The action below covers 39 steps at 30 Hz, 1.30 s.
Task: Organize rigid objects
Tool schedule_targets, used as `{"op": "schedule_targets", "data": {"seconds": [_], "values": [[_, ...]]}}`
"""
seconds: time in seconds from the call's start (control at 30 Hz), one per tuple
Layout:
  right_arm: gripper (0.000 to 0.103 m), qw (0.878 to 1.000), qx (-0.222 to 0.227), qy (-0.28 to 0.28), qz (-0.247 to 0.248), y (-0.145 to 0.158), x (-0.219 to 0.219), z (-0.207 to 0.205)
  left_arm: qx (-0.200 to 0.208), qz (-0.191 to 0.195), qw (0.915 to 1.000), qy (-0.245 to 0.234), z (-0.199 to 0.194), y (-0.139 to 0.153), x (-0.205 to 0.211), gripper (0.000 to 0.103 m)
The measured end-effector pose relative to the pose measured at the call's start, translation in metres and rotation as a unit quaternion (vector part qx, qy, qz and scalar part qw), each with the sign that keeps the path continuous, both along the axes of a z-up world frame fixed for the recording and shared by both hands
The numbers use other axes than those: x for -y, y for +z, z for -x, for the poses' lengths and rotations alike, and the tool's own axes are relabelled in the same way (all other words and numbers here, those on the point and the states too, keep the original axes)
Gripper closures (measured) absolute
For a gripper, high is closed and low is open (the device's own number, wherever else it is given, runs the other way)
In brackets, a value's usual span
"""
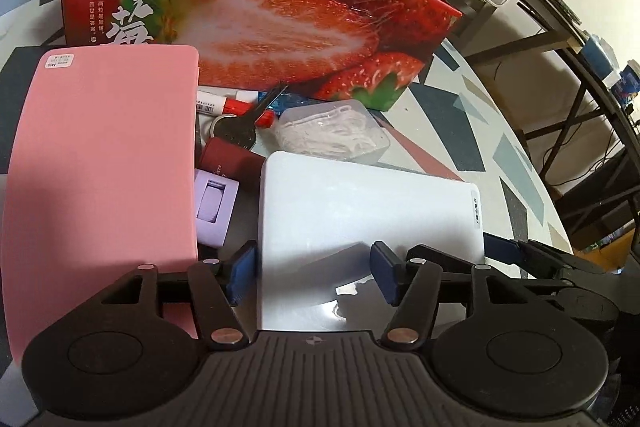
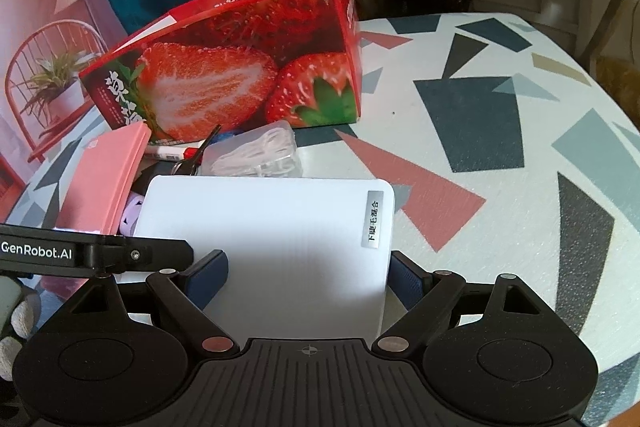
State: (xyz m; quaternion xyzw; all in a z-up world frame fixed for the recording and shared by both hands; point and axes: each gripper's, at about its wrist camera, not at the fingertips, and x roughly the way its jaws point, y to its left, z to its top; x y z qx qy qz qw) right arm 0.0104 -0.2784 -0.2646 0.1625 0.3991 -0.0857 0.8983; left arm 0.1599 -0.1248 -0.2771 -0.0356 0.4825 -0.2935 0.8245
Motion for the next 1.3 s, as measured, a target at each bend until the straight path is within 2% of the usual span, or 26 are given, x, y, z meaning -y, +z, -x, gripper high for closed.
{"op": "schedule_targets", "data": {"seconds": [0.1, 0.4, 0.7, 1.1, 1.3], "values": [[0.020, 1.000, 0.001, -0.001, -0.006, 0.000, 0.001, 0.001, 0.001, -0.001, 1.0000, -0.001, 0.001, 0.000, -0.001, 0.039], [0.037, 1.000, 0.021, -0.005, -0.008, 0.013, -0.001, 0.006, 0.003, 0.002, 1.0000, 0.008, 0.004, 0.005, -0.008, 0.035], [0.040, 0.999, 0.038, 0.000, 0.004, 0.029, -0.006, 0.007, 0.019, 0.007, 0.9997, 0.012, 0.011, 0.016, -0.017, 0.034], [0.041, 0.996, 0.077, 0.020, 0.041, 0.065, -0.023, 0.010, 0.085, 0.029, 0.9956, 0.027, 0.028, 0.052, -0.032, 0.032], [0.042, 0.992, 0.101, 0.036, 0.060, 0.088, -0.032, 0.008, 0.141, 0.016, 0.9895, 0.024, 0.036, 0.078, -0.036, 0.031]]}}
